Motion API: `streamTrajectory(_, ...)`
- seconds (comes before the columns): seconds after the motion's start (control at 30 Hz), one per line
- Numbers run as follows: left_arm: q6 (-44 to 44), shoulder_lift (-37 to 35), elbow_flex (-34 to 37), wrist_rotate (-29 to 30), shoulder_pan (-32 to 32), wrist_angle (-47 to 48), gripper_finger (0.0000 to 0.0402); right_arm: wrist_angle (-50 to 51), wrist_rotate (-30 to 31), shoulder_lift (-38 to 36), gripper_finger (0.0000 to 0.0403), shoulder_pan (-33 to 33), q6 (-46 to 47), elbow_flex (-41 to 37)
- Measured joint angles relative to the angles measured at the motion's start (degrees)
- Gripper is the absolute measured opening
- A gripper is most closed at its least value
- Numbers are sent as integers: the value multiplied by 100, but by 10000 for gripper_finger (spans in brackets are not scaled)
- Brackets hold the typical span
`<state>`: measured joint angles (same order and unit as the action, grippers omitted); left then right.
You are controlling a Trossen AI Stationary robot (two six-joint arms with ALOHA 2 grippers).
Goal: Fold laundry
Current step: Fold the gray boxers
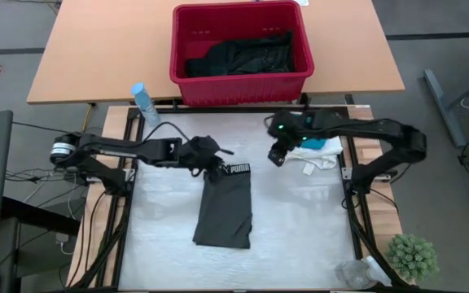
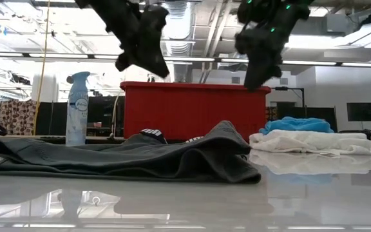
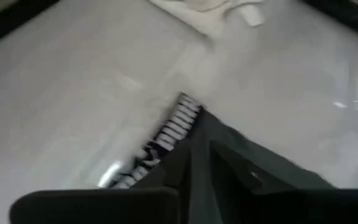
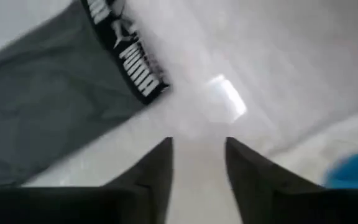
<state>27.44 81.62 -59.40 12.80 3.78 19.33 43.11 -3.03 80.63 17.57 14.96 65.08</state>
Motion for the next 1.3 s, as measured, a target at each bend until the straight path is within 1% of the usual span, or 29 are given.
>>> streamTrajectory(0.1,240,-15,0,50,-246,23,78,-405,-325,477,243,-115,22,0)
streamTrajectory(0.17,393,102,0,228,-400,-15,100,-662,-391,757,277,-202,167,0)
streamTrajectory(0.23,510,274,0,437,-530,-46,120,-959,-390,970,299,-280,281,0)
streamTrajectory(0.3,633,499,0,622,-627,-79,137,-1161,-407,1153,310,-322,401,0)
streamTrajectory(0.4,693,872,7,1046,-724,-17,149,-1343,-428,1379,313,-333,497,2)
streamTrajectory(0.47,692,1105,7,1273,-729,-19,149,-1424,-427,1488,311,-333,524,0)
streamTrajectory(0.57,826,1382,9,1437,-704,1,143,-1508,-448,1611,310,-300,631,2)
streamTrajectory(0.7,971,1467,244,1660,-678,-165,135,-1629,-445,1628,309,-245,717,0)
streamTrajectory(0.83,1252,1476,706,1693,-609,-518,131,-1760,-222,1623,309,-228,904,2)
streamTrajectory(0.93,1295,1476,1042,1603,-520,-945,130,-1939,-62,1657,309,-210,1037,2)
streamTrajectory(1.07,1300,1476,1320,1394,-299,-1137,130,-1978,-4,1730,309,-209,1054,-8)
streamTrajectory(1.13,956,1476,1420,1102,-143,-1308,130,-2041,-4,1716,309,-206,1032,2)
streamTrajectory(1.3,140,1491,1550,471,274,-2208,130,-1958,-58,1593,309,-129,1024,-2)
